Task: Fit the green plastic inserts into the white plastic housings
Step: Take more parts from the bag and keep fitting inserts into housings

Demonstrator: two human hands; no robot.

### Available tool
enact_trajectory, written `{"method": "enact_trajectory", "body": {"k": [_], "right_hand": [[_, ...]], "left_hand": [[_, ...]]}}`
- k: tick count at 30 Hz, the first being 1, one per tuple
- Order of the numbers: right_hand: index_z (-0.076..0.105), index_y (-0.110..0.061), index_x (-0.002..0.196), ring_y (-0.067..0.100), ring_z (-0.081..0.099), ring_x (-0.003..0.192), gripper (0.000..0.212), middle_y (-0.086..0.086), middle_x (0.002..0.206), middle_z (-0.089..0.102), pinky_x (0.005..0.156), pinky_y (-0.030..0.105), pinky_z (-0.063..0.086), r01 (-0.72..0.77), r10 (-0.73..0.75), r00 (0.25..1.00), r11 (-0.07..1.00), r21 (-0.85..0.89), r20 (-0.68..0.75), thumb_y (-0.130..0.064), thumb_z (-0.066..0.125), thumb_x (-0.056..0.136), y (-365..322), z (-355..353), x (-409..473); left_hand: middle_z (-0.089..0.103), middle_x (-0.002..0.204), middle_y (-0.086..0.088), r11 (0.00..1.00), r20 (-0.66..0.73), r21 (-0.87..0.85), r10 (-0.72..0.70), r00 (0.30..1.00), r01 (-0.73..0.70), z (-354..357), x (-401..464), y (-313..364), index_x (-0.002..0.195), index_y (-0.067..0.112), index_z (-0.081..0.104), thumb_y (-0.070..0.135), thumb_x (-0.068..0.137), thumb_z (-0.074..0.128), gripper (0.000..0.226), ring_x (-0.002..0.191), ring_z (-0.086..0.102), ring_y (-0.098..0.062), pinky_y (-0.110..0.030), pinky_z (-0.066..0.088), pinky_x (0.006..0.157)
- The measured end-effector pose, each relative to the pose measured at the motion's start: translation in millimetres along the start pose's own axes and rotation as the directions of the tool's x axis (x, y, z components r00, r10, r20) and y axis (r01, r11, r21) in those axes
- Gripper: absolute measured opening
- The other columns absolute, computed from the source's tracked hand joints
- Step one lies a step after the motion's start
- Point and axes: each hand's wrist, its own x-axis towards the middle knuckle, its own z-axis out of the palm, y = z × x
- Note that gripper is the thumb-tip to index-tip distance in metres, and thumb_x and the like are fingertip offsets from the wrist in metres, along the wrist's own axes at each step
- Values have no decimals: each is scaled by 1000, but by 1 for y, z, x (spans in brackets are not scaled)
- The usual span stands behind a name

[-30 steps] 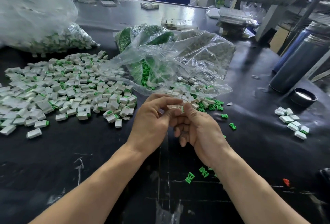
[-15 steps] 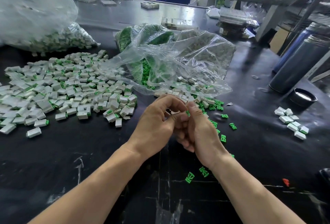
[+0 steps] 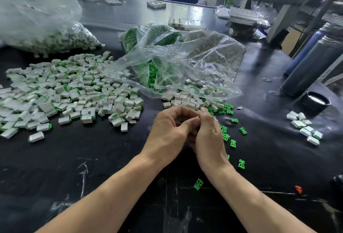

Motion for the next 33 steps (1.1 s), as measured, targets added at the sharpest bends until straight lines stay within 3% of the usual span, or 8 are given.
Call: {"method": "enact_trajectory", "body": {"k": [3, 10, 13, 17, 21, 24, 28, 33], "right_hand": [[77, -14, 94, 42, 70, 98, 60, 20, 95, 75, 93, 65, 51, 22, -23, 999, 999, -42, -23, -55, 34, 92, -1, 0, 0], [80, -18, 94, 35, 72, 100, 57, 11, 96, 78, 95, 60, 53, 47, -48, 999, 997, -61, -14, -49, 32, 93, -2, 1, 0], [77, -27, 80, 22, 68, 73, 55, -3, 70, 70, 72, 45, 54, 15, -15, 1000, 999, -37, -5, -59, 36, 98, -3, -1, -2], [68, -14, 74, 12, 44, 44, 65, -1, 53, 52, 40, 24, 34, 42, -42, 999, 999, 7, 21, -55, 32, 110, -10, -9, -2], [69, -14, 88, 21, 50, 55, 38, 10, 68, 60, 46, 39, 39, 217, -213, 976, 973, -84, 45, -39, 50, 108, -16, -24, 0], [71, -24, 92, 5, 60, 67, 14, -7, 73, 68, 59, 33, 47, 286, -267, 956, 941, -179, 121, -29, 64, 103, -18, -28, 1], [72, -25, 88, 2, 59, 63, 14, -13, 68, 67, 61, 28, 45, 238, -221, 969, 954, -180, 113, -22, 68, 101, -14, -28, 4], [75, -23, 86, 4, 57, 62, 17, -10, 68, 67, 63, 27, 42, 216, -189, 975, 934, -284, 120, -27, 68, 101, -9, -31, 7]], "left_hand": [[78, 88, -3, 1000, -21, 4, -2, 1000, 2, 0, 0, -1, 89, 6, 73, 3, 92, 72, 5, 73, 73, -5, -12, 52, 60], [78, 85, 1, 1000, -39, 6, -5, 999, 5, 1, 0, -1, 87, 8, 74, 2, 92, 72, 8, 73, 73, -4, -10, 52, 60], [77, 79, 2, 1000, -48, 19, 3, 999, -2, 1, 0, -1, 87, 11, 74, 4, 92, 72, 9, 69, 71, -5, -14, 53, 61], [77, 86, 0, 996, -108, 81, 43, 993, -34, -6, 3, 0, 92, 13, 74, 8, 92, 74, 5, 80, 73, -13, -20, 57, 73], [76, 84, 7, 985, -139, 162, 89, 986, -66, -14, 6, 4, 93, 16, 75, 9, 89, 77, 8, 76, 66, 2, -14, 50, 73], [76, 83, 3, 982, -138, 175, 100, 985, -75, -14, 5, 6, 93, 11, 75, 5, 88, 77, 8, 75, 67, 0, -17, 53, 74], [73, 82, 7, 961, -125, 268, 100, 987, -63, -17, 5, 4, 100, 22, 74, 11, 86, 80, 19, 79, 69, -9, -30, 59, 79], [67, 83, 14, 816, -24, 562, 177, 984, -133, -22, 6, 2, 95, 34, 72, 25, 88, 81, 15, 74, 62, -4, -22, 51, 70]]}}
